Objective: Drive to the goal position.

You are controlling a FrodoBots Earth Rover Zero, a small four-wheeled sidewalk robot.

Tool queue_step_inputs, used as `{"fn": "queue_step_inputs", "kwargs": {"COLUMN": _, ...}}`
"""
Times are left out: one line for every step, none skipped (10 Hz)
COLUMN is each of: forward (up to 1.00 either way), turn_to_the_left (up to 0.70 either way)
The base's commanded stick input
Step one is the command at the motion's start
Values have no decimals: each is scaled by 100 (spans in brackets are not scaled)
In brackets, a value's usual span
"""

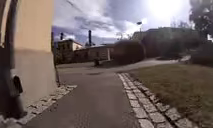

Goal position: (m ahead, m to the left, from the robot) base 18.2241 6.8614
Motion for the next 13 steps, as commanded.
{"fn": "queue_step_inputs", "kwargs": {"forward": 70, "turn_to_the_left": 0}}
{"fn": "queue_step_inputs", "kwargs": {"forward": 70, "turn_to_the_left": 0}}
{"fn": "queue_step_inputs", "kwargs": {"forward": 70, "turn_to_the_left": 0}}
{"fn": "queue_step_inputs", "kwargs": {"forward": 70, "turn_to_the_left": 0}}
{"fn": "queue_step_inputs", "kwargs": {"forward": 70, "turn_to_the_left": 0}}
{"fn": "queue_step_inputs", "kwargs": {"forward": 70, "turn_to_the_left": 0}}
{"fn": "queue_step_inputs", "kwargs": {"forward": 70, "turn_to_the_left": 0}}
{"fn": "queue_step_inputs", "kwargs": {"forward": 70, "turn_to_the_left": 0}}
{"fn": "queue_step_inputs", "kwargs": {"forward": 70, "turn_to_the_left": 0}}
{"fn": "queue_step_inputs", "kwargs": {"forward": 70, "turn_to_the_left": 0}}
{"fn": "queue_step_inputs", "kwargs": {"forward": 70, "turn_to_the_left": 0}}
{"fn": "queue_step_inputs", "kwargs": {"forward": 70, "turn_to_the_left": 0}}
{"fn": "queue_step_inputs", "kwargs": {"forward": 70, "turn_to_the_left": 0}}
